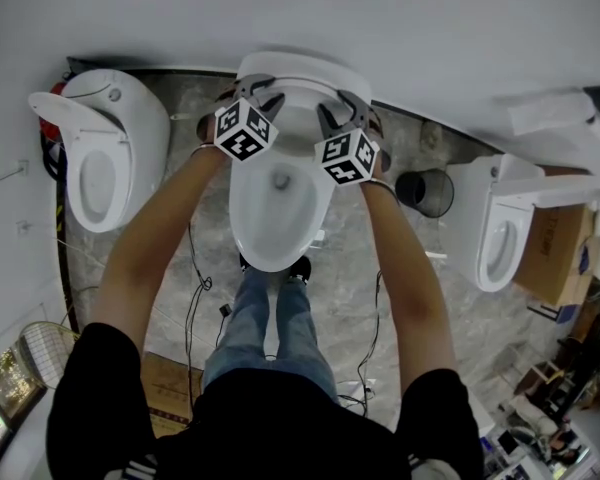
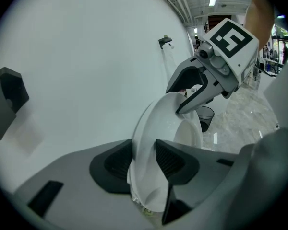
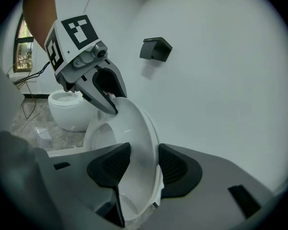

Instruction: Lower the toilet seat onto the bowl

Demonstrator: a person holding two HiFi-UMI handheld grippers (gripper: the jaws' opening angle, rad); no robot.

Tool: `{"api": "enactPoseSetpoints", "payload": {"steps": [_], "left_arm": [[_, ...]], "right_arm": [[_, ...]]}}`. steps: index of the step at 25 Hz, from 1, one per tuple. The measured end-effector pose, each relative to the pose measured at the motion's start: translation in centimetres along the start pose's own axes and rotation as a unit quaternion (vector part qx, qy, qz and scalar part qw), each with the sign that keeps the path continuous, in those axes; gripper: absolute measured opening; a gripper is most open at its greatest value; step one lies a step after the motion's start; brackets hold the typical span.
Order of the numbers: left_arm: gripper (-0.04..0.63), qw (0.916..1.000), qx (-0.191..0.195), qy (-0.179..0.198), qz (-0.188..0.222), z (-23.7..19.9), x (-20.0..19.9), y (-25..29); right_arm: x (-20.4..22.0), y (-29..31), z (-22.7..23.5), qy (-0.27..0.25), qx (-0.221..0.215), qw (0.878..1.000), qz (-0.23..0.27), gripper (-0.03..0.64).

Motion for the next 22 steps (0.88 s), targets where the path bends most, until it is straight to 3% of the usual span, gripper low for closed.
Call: {"api": "enactPoseSetpoints", "payload": {"steps": [9, 22], "left_arm": [[0.143, 0.9997, 0.000, 0.014, -0.022, 1.0, 0.6, -1.2], [0.121, 0.9993, -0.005, 0.032, -0.018, 4.3, 2.1, -4.9]], "right_arm": [[0.1, -1.1, -1.2, -0.002, -0.005, 1.000, -0.005, 0.186], [0.6, -4.9, -4.3, -0.019, -0.019, 1.000, -0.009, 0.155]]}}
Point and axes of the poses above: the fingertips, and each gripper's own axes: y forward along the fingers, z to its right, x out of its underside, the point moved 3 cm from there along -y, backward along the fingers, and after that the axes turned 6 degrees about -z, right-handed, at the moved point
